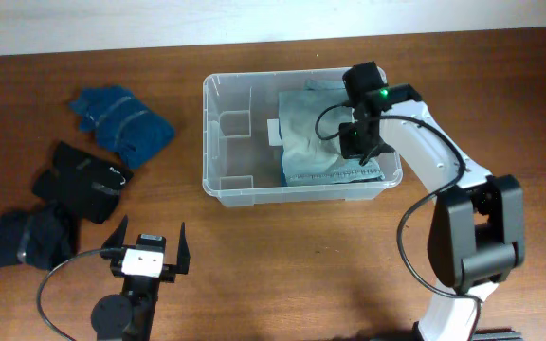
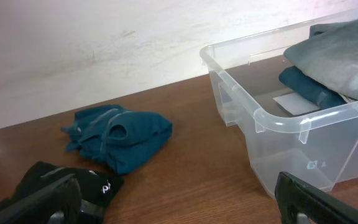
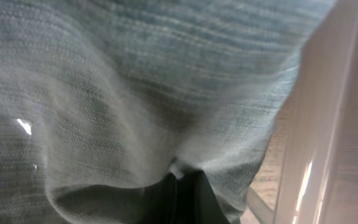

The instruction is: Pack container

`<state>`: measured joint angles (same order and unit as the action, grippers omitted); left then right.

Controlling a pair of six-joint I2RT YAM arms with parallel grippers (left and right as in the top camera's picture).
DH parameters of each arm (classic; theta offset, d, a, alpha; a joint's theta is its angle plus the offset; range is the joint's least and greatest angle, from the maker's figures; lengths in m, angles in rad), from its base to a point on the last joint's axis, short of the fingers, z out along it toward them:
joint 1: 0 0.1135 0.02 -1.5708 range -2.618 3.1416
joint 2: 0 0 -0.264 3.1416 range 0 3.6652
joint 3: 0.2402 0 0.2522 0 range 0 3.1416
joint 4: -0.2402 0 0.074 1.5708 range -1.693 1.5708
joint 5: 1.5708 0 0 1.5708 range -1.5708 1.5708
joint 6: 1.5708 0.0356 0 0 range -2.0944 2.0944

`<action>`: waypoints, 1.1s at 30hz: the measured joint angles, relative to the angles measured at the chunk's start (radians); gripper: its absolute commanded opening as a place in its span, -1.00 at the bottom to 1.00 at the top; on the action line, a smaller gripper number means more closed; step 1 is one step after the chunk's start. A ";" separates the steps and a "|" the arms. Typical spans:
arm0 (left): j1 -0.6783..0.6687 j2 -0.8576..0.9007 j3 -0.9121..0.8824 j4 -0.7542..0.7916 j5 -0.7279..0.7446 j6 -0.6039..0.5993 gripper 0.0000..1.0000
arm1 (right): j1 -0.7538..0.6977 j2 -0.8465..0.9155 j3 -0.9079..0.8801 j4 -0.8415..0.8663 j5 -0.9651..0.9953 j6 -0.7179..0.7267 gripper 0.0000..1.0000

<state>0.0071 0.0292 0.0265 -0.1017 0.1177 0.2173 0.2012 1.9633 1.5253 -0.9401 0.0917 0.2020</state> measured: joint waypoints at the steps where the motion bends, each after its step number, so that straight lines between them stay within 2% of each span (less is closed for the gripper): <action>1: 0.000 0.000 0.000 0.000 0.000 0.000 0.99 | -0.004 -0.007 -0.011 0.011 -0.006 0.000 -0.92; 5: 0.000 0.000 0.000 0.000 0.000 0.000 0.99 | -0.017 -0.013 -0.014 0.014 -0.023 0.000 -0.88; 9: 0.000 0.000 0.000 0.000 0.000 0.000 0.99 | -0.039 0.012 0.058 -0.080 -0.026 -0.008 -0.25; 12: 0.000 0.000 0.000 0.000 0.000 0.000 0.98 | -0.051 0.045 0.187 -0.198 -0.056 -0.008 0.21; 17: 0.000 0.000 0.000 0.000 0.000 0.000 0.98 | -0.062 0.062 0.471 -0.346 -0.056 -0.016 0.62; 22: 0.000 0.000 0.000 0.000 0.000 0.000 0.99 | -0.092 0.061 0.716 -0.432 -0.059 0.003 0.80; 25: 0.000 0.000 0.000 0.000 0.000 0.000 0.98 | -0.138 0.061 0.817 -0.481 -0.060 0.027 0.99; 33: 0.000 0.000 0.000 0.000 0.000 0.000 0.98 | -0.384 0.061 0.874 -0.568 -0.059 0.118 0.97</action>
<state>0.0071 0.0292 0.0265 -0.1020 0.1177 0.2173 -0.1825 2.0239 2.3989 -1.5078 0.0326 0.3199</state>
